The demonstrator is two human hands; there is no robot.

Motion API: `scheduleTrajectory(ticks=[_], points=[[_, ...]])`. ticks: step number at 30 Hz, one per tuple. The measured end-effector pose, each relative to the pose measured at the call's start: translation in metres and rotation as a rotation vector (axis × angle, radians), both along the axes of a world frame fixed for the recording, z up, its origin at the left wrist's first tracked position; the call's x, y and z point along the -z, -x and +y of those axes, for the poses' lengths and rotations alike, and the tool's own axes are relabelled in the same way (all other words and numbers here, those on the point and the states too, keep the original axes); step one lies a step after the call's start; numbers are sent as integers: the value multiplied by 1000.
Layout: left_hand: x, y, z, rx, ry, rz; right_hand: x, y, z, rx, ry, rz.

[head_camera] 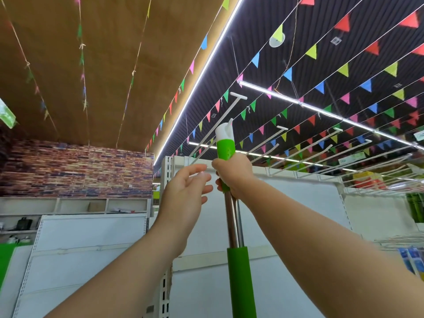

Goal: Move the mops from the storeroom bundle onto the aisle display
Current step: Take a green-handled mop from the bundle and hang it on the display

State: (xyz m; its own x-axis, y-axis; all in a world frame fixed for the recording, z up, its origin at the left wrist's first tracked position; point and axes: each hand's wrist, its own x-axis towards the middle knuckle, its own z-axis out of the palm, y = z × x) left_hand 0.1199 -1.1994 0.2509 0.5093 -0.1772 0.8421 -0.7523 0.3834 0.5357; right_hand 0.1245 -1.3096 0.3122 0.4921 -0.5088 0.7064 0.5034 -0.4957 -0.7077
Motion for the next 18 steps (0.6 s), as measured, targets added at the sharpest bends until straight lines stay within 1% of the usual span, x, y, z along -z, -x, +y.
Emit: scheduleTrajectory(ticks=[7,10,13,15,18], points=[[-2,2,1,-27,-17,-31,3,-21,0,-10,9,9],[5,0,1,-45,-26,-11,7,-23,-1,-67,37,1],[9,-2,-2,-63,-39,-1,18,-18,-4,-120,107,-21],[9,-1,-6,-65,-43,4,32,-14,-7,-69,182,-78],[8,1,-12,-66,-44,3,47,-11,-15,113,316,-123]])
